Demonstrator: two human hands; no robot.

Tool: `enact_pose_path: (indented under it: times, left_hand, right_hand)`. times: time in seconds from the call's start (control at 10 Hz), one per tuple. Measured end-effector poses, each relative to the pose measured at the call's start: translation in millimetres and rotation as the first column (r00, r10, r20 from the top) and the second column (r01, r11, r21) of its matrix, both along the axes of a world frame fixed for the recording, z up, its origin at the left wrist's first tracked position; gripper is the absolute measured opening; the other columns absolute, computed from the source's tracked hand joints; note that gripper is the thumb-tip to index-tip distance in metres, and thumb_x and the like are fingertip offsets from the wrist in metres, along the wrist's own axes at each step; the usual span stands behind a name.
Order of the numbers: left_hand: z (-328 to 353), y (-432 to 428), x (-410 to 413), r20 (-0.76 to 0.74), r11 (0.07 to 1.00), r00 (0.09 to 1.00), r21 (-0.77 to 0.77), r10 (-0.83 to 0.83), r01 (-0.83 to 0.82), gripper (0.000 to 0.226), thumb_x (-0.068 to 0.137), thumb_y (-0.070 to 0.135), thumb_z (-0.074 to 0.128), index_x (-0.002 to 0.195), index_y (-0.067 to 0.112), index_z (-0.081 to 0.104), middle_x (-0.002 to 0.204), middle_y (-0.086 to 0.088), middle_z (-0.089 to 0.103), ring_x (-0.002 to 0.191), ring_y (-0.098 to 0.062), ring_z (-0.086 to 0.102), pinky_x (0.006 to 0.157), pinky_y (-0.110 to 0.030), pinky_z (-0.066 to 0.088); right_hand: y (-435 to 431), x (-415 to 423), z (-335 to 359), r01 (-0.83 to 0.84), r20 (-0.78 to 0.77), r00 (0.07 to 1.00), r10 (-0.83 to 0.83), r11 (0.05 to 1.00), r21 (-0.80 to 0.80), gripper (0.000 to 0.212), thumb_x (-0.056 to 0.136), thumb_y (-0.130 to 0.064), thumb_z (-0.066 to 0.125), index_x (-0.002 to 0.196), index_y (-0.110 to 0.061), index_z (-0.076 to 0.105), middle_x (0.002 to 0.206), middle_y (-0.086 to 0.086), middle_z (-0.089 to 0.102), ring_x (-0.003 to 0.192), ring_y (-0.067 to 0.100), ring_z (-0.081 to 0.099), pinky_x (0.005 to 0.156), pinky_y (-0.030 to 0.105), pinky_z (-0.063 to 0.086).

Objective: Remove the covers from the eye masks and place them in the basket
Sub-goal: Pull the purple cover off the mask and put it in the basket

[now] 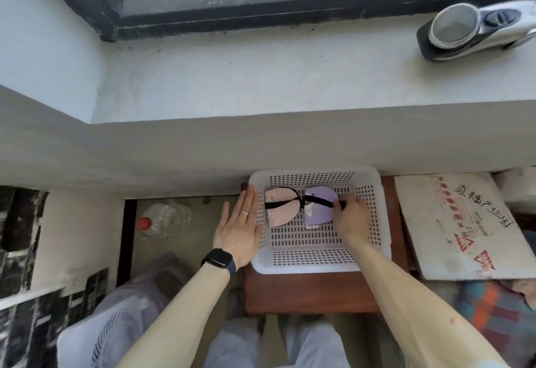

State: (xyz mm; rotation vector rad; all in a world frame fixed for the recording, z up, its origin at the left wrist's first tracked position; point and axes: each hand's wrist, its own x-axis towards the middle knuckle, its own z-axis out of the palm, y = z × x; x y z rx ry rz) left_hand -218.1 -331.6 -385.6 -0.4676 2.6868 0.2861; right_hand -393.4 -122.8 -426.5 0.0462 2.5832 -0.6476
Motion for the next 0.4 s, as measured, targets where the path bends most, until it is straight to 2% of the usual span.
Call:
enact_pose_path:
  times: [0.1, 0.2, 0.3, 0.4]
  left_hand:
    - [5, -1, -3, 0.058, 1.0, 0.998, 0.003, -0.022, 0.022, 0.073, 0.1, 0.039, 0.023, 0.145, 0.015, -0.03, 0.156, -0.003, -0.031, 0.15, -0.018, -0.015, 0.121, -0.047, -0.002]
    - [21, -5, -10, 0.139, 0.998, 0.988, 0.005, -0.067, 0.067, 0.078, 0.099, 0.04, 0.03, 0.149, 0.012, -0.024, 0.159, -0.005, -0.027, 0.152, -0.022, -0.011, 0.121, -0.05, 0.0]
    - [49, -10, -17, 0.178, 0.995, 0.979, 0.018, -0.101, 0.099, 0.078, 0.098, 0.038, 0.036, 0.155, 0.011, -0.01, 0.166, -0.007, -0.013, 0.153, -0.024, -0.007, 0.121, -0.052, 0.003]
    - [83, -12, -22, 0.103, 0.995, 0.99, 0.05, -0.095, 0.09, 0.076, 0.097, 0.036, 0.039, 0.157, 0.012, -0.001, 0.167, -0.006, -0.003, 0.153, -0.024, -0.003, 0.121, -0.053, 0.007]
  right_hand:
    - [0, 4, 8, 0.01, 0.003, 1.0, -0.01, 1.0, 0.002, 0.027, 0.101, -0.025, 0.051, 0.114, -0.003, 0.061, 0.118, 0.021, 0.057, 0.078, 0.03, 0.053, 0.065, 0.033, 0.038]
    - [5, 16, 35, 0.059, 0.013, 0.998, -0.059, 0.998, -0.026, 0.033, 0.101, -0.025, 0.051, 0.125, -0.003, 0.055, 0.124, 0.022, 0.057, 0.093, 0.037, 0.061, 0.067, 0.035, 0.043]
    - [14, 36, 65, 0.028, 0.045, 0.999, -0.027, 0.999, -0.038, 0.041, 0.097, -0.02, 0.055, 0.135, -0.006, 0.051, 0.127, 0.022, 0.058, 0.106, 0.037, 0.06, 0.074, 0.037, 0.048]
    - [15, 58, 100, -0.074, 0.055, 0.995, 0.077, 0.995, -0.068, 0.047, 0.094, -0.021, 0.059, 0.139, -0.009, 0.052, 0.134, 0.017, 0.06, 0.118, 0.034, 0.058, 0.09, 0.039, 0.05]
